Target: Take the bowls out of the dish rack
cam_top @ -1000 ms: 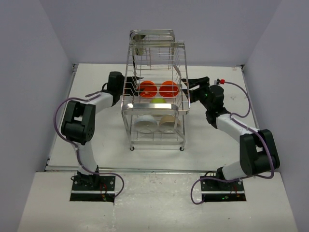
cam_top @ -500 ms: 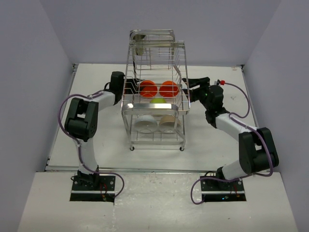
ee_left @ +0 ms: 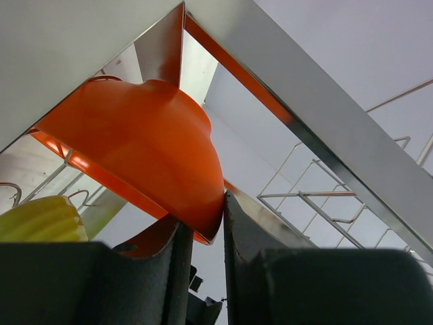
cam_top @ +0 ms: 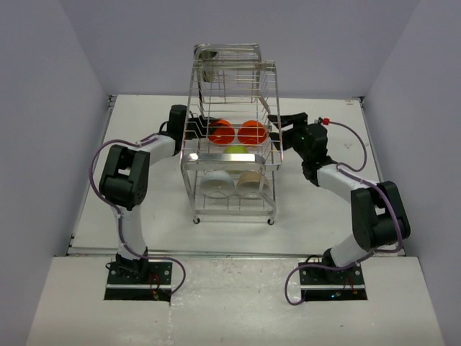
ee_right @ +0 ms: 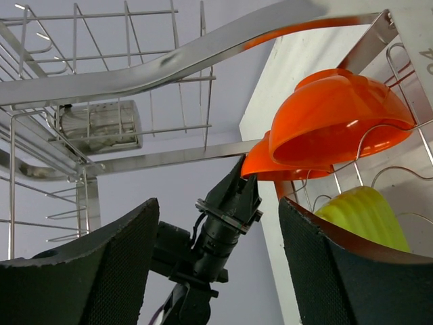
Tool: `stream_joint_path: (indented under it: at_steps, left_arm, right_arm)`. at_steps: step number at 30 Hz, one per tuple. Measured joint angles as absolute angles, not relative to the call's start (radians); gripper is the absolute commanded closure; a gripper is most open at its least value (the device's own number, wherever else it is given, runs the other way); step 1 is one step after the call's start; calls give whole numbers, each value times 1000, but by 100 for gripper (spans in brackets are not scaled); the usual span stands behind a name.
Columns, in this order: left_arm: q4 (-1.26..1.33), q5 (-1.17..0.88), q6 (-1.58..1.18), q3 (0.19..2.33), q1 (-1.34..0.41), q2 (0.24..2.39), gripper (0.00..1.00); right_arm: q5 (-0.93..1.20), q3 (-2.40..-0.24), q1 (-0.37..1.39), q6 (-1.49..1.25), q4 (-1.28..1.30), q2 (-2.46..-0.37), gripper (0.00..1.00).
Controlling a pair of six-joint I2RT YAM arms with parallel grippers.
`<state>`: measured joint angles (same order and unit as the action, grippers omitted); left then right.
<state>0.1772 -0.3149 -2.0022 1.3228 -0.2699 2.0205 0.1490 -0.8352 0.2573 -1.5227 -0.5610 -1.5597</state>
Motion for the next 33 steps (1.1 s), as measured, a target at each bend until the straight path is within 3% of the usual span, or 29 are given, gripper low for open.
stream_joint_path:
  at_steps: [2,7,18,25,33]
  left_arm:
    - [183,-316,-2006,1323,-270,2023,100]
    - [197,-318,-2006,1320,-270,2025,100]
    - [194,-319,-1976,1294,-271,1985,100]
    - [204,-317,-1951,1266,-271,1966,100]
    - [237,-318,-1939,1229,-262,1948,100]
  right_arm:
    - [149,-849,262,-1528,-554,-1566,20]
    - [159,-921,267,-1544,-518,-1605,20]
    - [116,-985,342,-1706,-405,-1687,36]
    - [42,-1046,381,-1776,-305,-1729,37]
    - [-43,-1079,387,-1815,-266,-1754,45]
